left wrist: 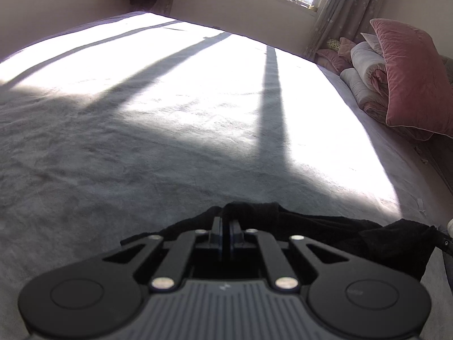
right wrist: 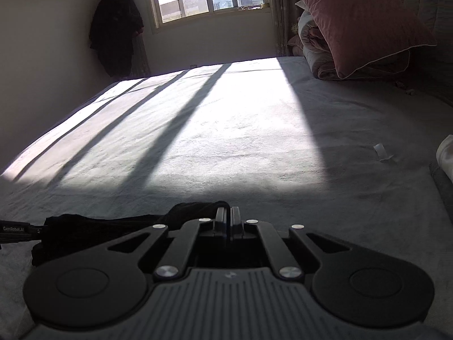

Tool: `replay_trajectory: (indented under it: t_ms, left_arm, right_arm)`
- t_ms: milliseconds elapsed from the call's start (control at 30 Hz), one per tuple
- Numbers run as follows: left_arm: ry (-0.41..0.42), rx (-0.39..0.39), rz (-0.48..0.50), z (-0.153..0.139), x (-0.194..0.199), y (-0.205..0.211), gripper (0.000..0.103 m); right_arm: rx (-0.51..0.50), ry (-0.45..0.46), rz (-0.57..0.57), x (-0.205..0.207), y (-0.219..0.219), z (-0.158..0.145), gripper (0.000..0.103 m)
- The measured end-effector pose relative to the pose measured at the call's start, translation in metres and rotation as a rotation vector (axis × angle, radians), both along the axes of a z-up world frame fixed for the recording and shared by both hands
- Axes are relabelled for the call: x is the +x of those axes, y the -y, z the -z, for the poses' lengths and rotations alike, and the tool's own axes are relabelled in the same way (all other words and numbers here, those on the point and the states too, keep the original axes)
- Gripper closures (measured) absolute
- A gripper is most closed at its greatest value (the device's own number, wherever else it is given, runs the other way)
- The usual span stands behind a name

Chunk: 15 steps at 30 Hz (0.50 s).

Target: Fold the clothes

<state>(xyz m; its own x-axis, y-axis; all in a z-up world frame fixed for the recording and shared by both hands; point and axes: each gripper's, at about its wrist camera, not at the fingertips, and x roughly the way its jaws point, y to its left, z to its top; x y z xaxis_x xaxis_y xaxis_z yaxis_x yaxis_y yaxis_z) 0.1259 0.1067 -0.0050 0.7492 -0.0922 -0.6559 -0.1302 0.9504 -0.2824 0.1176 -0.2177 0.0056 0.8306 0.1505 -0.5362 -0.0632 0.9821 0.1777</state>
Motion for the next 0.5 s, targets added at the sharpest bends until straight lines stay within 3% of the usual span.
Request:
replay_trajectory:
  t_ms: [300, 500]
  left_arm:
    - [0.092, -0.074, -0.064, -0.016, -0.011, -0.021, 0.099]
    - [0.141, -0.08, -0.102, -0.021, -0.018, -0.031, 0.1]
  right_arm:
    - [0.043, 0.044, 0.097, -0.017, 0.042, -0.019, 0.102]
    - [0.122, 0.015, 0.002, -0.028, 0.039, -0.025, 0.102]
